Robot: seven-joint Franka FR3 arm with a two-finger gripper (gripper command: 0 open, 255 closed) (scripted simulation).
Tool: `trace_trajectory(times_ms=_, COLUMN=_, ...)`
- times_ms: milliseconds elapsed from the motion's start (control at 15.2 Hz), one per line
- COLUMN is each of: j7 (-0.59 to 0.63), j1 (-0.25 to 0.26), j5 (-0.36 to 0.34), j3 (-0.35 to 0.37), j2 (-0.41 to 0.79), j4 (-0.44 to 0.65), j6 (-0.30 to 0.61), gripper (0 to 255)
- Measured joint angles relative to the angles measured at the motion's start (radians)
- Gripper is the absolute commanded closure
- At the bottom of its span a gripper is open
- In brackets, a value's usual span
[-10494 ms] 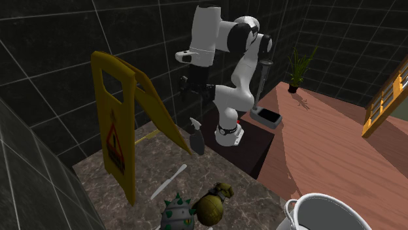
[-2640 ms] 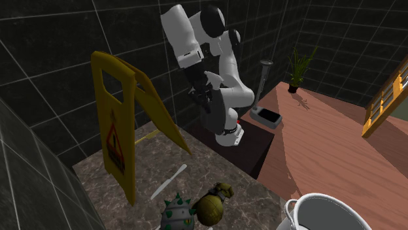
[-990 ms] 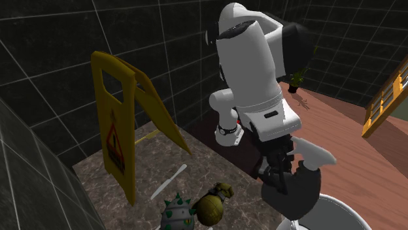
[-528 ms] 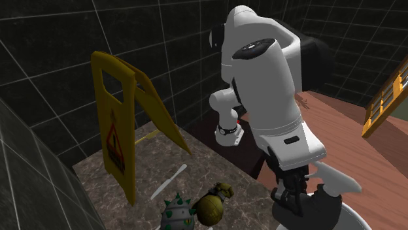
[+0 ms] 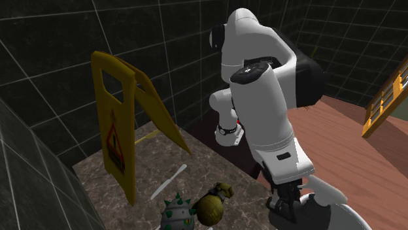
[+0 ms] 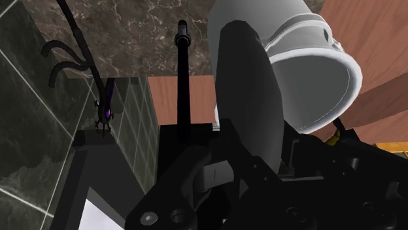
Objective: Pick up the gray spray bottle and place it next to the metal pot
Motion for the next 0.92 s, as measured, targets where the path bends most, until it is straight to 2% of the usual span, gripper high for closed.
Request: trace_trajectory(times_ms=924, j7=-0.112, j1=0.010, j5=0.089, j3=-0.010, j2=0.046, j4=-0.133, j6=0.156, gripper=255)
